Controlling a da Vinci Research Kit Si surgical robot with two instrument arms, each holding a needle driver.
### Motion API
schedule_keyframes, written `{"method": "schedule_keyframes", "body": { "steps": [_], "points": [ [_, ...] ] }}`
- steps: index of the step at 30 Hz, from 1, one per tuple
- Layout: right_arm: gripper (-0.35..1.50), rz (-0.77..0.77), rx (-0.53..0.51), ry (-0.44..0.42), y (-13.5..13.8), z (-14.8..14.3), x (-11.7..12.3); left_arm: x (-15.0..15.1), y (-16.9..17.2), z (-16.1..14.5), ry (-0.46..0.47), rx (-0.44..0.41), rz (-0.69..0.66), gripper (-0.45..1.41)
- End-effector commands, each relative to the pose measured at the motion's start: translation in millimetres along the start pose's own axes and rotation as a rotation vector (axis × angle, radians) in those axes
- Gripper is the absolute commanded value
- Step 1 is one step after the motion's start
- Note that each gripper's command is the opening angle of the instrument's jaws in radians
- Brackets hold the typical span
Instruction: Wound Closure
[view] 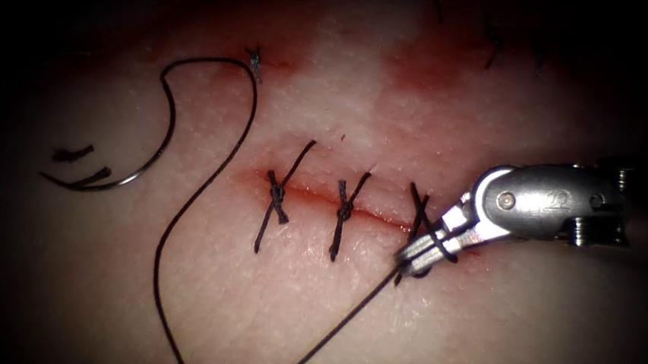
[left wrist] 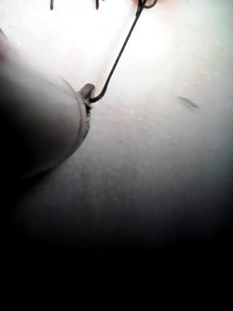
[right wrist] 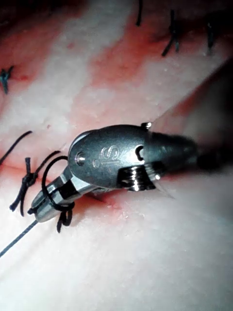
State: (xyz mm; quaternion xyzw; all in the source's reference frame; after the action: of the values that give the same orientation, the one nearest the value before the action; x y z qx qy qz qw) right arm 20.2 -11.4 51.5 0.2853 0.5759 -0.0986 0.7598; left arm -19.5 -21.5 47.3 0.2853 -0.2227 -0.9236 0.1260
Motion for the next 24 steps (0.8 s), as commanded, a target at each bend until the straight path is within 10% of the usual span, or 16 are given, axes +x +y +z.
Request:
{"method": "schedule_keyframes", "body": {
  "steps": [1, 24],
  "points": [
    [-0.35, 0.0, -0.006, 0.001, 0.7, 0.3, -1.0, 0.6, 1.0, -0.1, -0.001, -0.003, -0.001, -0.45],
    [-0.35, 0.023, -0.056, -0.03, 3.7, -3.0, -4.8, 1.7, 7.8, -7.8, -0.027, -0.06, -0.011, -0.45]
  ]
}}
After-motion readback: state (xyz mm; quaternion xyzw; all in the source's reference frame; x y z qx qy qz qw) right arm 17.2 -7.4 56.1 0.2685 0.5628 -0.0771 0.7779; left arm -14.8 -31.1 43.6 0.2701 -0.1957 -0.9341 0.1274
